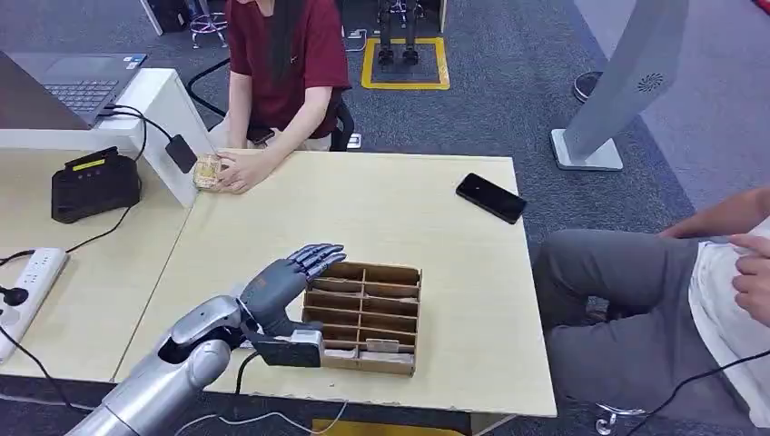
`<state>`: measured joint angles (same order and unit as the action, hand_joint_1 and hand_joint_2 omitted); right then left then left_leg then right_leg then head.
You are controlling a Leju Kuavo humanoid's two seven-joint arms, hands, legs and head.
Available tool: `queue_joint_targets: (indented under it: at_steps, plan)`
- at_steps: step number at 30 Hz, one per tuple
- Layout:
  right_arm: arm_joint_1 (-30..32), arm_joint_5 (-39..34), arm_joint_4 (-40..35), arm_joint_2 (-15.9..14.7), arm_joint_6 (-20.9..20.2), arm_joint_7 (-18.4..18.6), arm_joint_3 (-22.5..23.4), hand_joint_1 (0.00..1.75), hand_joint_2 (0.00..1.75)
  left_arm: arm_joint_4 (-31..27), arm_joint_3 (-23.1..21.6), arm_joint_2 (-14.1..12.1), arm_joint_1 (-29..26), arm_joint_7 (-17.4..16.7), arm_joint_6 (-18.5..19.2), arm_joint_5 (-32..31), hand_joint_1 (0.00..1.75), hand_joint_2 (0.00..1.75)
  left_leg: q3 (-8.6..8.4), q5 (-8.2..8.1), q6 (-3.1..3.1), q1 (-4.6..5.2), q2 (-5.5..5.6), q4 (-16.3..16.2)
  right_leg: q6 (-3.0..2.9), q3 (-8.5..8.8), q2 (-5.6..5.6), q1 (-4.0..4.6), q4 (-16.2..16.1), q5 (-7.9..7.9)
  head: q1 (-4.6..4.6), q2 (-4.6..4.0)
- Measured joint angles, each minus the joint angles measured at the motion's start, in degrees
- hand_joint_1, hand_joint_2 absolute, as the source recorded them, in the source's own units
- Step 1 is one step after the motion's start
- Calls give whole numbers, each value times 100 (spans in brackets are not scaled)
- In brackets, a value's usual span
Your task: Pass the card to the sensor for recognition and then transmit it.
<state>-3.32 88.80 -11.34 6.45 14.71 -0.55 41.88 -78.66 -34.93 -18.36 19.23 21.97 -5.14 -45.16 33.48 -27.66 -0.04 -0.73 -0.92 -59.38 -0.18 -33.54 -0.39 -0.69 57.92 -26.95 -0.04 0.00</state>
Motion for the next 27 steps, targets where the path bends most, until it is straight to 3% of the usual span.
queue_joint_targets:
  at_steps: [11,27]
  plan:
    - [5,0,0,0,-7,11,2,0,175,-120,0,-162,-51,-13,0,-7,0,175,0,0,0,3,-1,-1,0,1,1,-2,-1,1,0,0]
    - [4,20,0,0,-15,0,2,0,175,-214,0,-170,-131,-57,-94,-42,0,175,0,0,0,3,-1,-1,0,1,1,-2,-1,0,0,0]
